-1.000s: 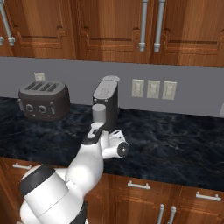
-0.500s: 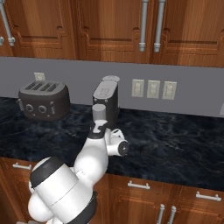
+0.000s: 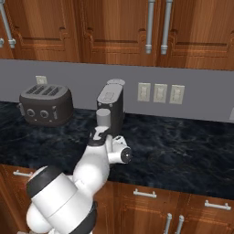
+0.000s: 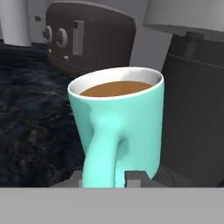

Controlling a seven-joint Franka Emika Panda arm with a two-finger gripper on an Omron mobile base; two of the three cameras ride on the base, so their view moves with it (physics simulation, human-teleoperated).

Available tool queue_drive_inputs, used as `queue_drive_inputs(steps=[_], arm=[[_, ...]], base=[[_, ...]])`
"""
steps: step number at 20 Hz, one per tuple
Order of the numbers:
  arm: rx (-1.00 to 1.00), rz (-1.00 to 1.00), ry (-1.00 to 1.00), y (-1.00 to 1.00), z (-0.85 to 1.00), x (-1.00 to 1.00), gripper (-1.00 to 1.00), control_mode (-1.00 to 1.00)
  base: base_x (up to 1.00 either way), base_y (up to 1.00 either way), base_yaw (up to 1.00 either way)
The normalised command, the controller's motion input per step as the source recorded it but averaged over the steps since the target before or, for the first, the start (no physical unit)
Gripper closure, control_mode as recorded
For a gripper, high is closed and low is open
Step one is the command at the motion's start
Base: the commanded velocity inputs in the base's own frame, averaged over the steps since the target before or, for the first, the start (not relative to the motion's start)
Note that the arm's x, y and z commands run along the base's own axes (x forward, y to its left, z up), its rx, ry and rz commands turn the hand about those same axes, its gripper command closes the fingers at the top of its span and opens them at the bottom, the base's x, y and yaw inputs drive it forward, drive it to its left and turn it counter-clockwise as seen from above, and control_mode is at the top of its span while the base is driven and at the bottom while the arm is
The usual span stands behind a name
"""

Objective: Pick up the brewed coffee from the coffee machine and place it next to the breakfast plate on the dining counter.

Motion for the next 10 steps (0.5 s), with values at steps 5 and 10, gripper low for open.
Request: queue_drive_inputs(steps=[5,10], arm=[[0.01,0.0,0.0,-0.03,0.04,-0.77,1.0,-1.0],[0.01,0.0,0.02,-0.09,0.5,-0.54,1.0,-1.0]], base=[[0.0,0.0,0.0],[0.0,0.0,0.0]])
